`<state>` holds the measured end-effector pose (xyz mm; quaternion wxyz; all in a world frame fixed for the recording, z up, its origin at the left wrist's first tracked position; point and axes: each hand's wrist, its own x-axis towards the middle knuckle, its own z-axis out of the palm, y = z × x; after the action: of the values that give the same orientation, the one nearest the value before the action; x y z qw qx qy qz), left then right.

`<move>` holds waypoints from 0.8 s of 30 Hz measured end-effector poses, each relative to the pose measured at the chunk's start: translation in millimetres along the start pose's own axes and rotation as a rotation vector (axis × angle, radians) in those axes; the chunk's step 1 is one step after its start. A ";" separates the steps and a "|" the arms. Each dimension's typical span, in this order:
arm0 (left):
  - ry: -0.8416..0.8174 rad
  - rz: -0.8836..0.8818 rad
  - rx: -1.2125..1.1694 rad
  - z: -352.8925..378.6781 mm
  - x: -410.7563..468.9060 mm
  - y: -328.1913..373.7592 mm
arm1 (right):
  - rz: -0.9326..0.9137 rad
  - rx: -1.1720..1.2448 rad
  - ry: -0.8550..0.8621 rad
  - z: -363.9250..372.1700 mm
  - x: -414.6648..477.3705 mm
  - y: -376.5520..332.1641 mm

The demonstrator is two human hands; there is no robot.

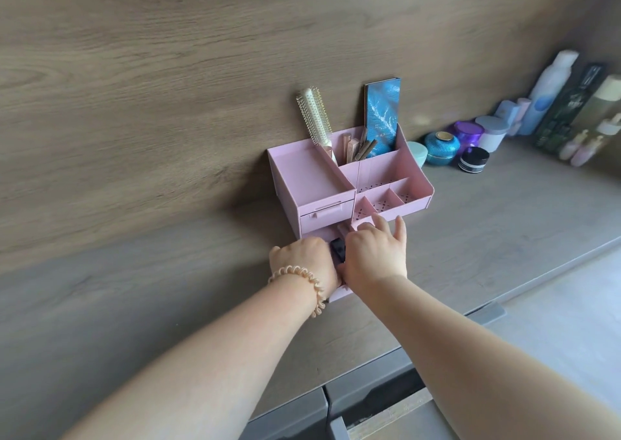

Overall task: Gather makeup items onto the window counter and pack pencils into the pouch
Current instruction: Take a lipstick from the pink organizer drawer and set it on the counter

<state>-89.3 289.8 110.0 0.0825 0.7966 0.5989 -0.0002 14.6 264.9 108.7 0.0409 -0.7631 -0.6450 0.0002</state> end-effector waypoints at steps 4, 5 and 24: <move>0.049 -0.020 -0.104 0.1 -6.1 0.6 | 0.112 0.100 0.017 3.4 -3.4 3.0; 0.069 -0.052 -0.151 2.8 -5.7 -0.9 | 0.144 0.132 0.029 4.5 -5.1 3.6; -0.228 -0.338 -0.395 -9.5 15.1 11.3 | 0.272 0.274 -0.020 6.0 -18.0 3.5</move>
<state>-75.2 302.4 119.3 0.3019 0.6486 0.6986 0.0130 14.6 246.9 101.6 0.1373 -0.8305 -0.5303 0.1011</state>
